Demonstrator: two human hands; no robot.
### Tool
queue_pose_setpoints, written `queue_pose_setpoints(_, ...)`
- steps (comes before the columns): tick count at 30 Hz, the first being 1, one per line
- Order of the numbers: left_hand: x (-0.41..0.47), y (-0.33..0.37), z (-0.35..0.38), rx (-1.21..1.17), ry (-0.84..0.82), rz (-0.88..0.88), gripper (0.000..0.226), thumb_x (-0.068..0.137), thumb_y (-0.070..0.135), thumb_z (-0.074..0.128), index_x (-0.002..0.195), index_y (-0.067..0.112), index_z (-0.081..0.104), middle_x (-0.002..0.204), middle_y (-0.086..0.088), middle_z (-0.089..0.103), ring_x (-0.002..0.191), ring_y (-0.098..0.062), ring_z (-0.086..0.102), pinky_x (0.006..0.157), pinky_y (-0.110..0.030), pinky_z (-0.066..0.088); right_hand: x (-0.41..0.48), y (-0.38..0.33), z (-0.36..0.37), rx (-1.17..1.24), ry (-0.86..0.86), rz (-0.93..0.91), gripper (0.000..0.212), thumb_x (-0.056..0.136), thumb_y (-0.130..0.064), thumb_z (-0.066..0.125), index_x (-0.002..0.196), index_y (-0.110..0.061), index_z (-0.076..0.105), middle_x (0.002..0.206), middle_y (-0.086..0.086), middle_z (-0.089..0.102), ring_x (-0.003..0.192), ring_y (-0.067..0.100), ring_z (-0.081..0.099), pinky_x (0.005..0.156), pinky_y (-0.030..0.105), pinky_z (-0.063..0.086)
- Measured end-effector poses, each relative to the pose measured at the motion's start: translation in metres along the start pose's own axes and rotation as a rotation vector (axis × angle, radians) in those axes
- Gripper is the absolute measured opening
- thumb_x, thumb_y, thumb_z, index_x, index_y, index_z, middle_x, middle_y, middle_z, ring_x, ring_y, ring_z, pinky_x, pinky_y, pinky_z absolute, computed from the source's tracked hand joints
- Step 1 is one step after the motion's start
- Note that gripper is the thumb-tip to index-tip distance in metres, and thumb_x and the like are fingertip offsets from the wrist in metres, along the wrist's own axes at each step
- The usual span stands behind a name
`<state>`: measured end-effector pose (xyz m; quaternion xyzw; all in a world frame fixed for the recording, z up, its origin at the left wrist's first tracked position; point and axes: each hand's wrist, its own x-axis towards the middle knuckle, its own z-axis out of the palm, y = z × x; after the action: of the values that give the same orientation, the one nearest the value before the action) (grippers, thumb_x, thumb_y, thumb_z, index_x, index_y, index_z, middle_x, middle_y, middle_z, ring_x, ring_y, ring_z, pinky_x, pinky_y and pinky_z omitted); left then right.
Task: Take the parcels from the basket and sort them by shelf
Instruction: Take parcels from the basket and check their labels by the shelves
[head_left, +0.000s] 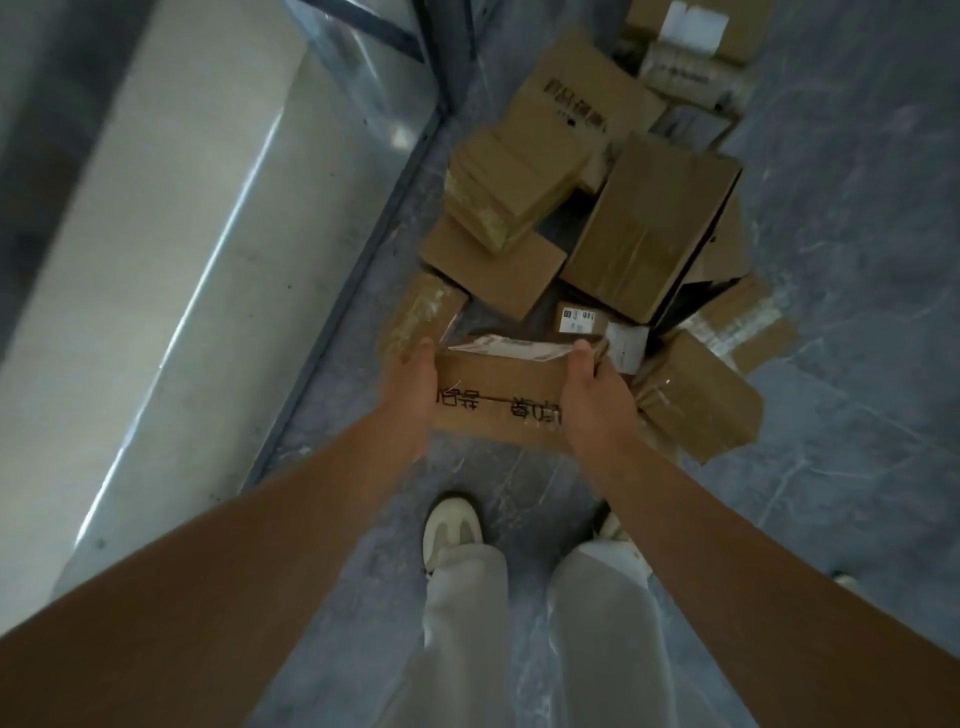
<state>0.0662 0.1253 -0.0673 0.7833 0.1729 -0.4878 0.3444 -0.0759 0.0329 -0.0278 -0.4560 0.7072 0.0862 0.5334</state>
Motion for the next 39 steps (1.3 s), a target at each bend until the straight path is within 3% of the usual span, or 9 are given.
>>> queue_pose_setpoints(4,-0.076,0.058,-0.021,-0.089,0.103,0.144,0.042,0.094,0.038,0.056,0.117,0.003,0.057,0.115,-0.019,0.064,0.104,-0.031,0.064,0.093,-0.047,0.053,-0.055,-0.060,-0.046,0.085,0.051,-0.141,0.049,0.103,-0.043,0.037,0.141,-0.014,0.041,0.108,0.002,0.057,0.084,0.016,0.053,0.080,0.032,0.040)
queue_pose_setpoints(7,-0.157,0.115,-0.035,-0.139,0.102,0.268,0.026,0.089,0.031,0.064,0.101,0.010,0.055,0.108,-0.019,0.065,0.098,-0.030,0.065,0.089,-0.050,0.055,-0.109,-0.115,-0.096,0.125,0.087,-0.225,0.043,0.101,-0.043,0.041,0.134,-0.017,0.044,0.115,0.003,0.061,0.093,0.020,0.059,0.075,0.038,0.053)
queue_pose_setpoints(11,-0.283,0.208,-0.056,-0.169,0.072,0.511,0.017,0.088,0.031,0.064,0.086,0.020,0.052,0.088,-0.001,0.063,0.075,-0.012,0.060,0.062,-0.028,0.046,-0.204,-0.196,-0.184,0.202,0.125,-0.387,0.025,0.100,-0.033,0.049,0.118,-0.016,0.052,0.106,0.000,0.067,0.087,0.014,0.066,0.062,0.026,0.055)
queue_pose_setpoints(15,-0.425,0.304,-0.092,-0.186,0.039,0.804,0.016,0.088,0.031,0.066,0.082,0.022,0.055,0.077,0.007,0.060,0.057,0.010,0.056,0.052,-0.017,0.039,-0.328,-0.276,-0.274,0.307,0.189,-0.567,0.016,0.098,-0.024,0.056,0.109,-0.017,0.047,0.094,-0.008,0.061,0.078,0.002,0.060,0.043,0.008,0.042)
queue_pose_setpoints(22,-0.633,0.381,-0.175,-0.317,-0.052,1.230,0.012,0.088,0.024,0.070,0.086,0.023,0.058,0.079,0.010,0.064,0.065,0.015,0.060,0.053,0.000,0.041,-0.526,-0.352,-0.373,0.530,0.246,-0.889,0.027,0.097,-0.024,0.058,0.119,-0.018,0.045,0.103,-0.002,0.061,0.081,0.005,0.060,0.056,0.017,0.047)
queue_pose_setpoints(25,-0.693,0.381,-0.208,-0.354,-0.073,1.380,0.013,0.088,0.018,0.070,0.087,0.022,0.058,0.088,0.007,0.070,0.078,0.005,0.067,0.064,-0.006,0.048,-0.582,-0.362,-0.397,0.575,0.200,-0.994,0.055,0.098,-0.026,0.057,0.147,-0.024,0.032,0.094,-0.008,0.059,0.076,0.008,0.063,0.056,0.022,0.050)
queue_pose_setpoints(27,-0.721,0.375,-0.224,-0.354,-0.084,1.457,0.011,0.090,0.014,0.068,0.091,0.018,0.057,0.098,0.000,0.071,0.090,-0.006,0.069,0.072,-0.014,0.052,-0.607,-0.363,-0.408,0.589,0.126,-1.044,0.057,0.100,-0.027,0.055,0.150,-0.028,0.030,0.097,-0.006,0.063,0.078,0.010,0.066,0.054,0.023,0.052)
queue_pose_setpoints(31,-0.761,0.352,-0.246,-0.362,-0.052,1.570,0.012,0.092,0.005,0.064,0.100,0.003,0.054,0.104,-0.009,0.070,0.092,-0.007,0.070,0.074,-0.013,0.052,-0.642,-0.365,-0.418,0.511,0.018,-1.128,0.026,0.102,-0.029,0.049,0.124,-0.020,0.058,0.113,0.011,0.068,0.086,0.020,0.068,0.062,0.029,0.054)
queue_pose_setpoints(39,-0.792,0.277,-0.295,-0.387,0.064,1.599,0.026,0.093,0.002,0.060,0.118,0.011,0.055,0.125,-0.006,0.065,0.122,-0.021,0.059,0.101,-0.047,0.049,-0.672,-0.346,-0.385,0.308,-0.291,-1.164,0.018,0.100,-0.034,0.052,0.113,-0.023,0.056,0.109,0.007,0.065,0.096,0.022,0.067,0.056,0.027,0.058)
